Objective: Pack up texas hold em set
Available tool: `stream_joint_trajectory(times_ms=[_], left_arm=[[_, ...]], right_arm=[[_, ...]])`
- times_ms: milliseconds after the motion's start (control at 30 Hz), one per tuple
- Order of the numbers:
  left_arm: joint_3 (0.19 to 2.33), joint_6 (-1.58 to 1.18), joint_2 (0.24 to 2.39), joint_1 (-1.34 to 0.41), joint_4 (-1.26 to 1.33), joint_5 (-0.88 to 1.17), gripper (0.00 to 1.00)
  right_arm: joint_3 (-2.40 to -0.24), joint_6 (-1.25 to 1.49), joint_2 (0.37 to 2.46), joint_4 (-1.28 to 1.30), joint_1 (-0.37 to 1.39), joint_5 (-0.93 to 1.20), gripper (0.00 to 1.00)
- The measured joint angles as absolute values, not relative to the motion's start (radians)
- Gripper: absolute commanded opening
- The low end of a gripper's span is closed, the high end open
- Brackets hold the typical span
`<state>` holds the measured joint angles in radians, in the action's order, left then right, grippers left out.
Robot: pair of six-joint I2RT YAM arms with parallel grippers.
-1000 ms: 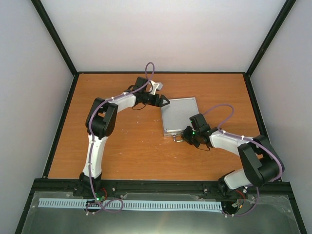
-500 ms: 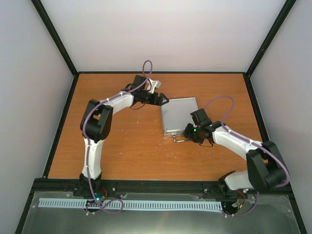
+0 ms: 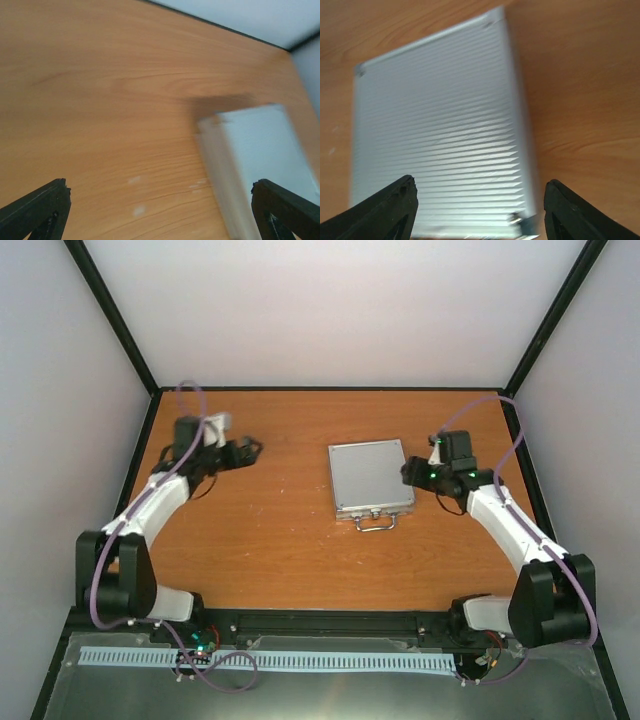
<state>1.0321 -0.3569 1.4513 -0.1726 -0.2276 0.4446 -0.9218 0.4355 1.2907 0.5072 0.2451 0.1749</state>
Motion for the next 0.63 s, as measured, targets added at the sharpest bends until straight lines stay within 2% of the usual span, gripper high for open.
stream_joint_trajectory(times_ms=[167, 267, 400, 633], left_arm=[[0.735, -0.376, 1.311, 0.131, -0.191, 0.382, 1.00], [0.622, -0.385, 1.253, 0.241, -0.170, 0.333, 1.00], [0.526, -0.395, 1.174, 0.271, -0.088, 0.210, 1.00], [0.391, -0.401, 1.148, 0.273, 0.146, 0.020, 1.00]], right_arm=[[-0.788, 0.338, 1.246, 0.351, 0.030, 0.145, 0.74], [-0.666, 0.296, 1.143, 0.276, -0.067, 0.101, 0.76], [-0.554, 0.260, 1.083, 0.159, -0.078, 0.032, 0.79], [-0.451, 0.225, 1.118, -0.013, -0.078, -0.064, 0.81]])
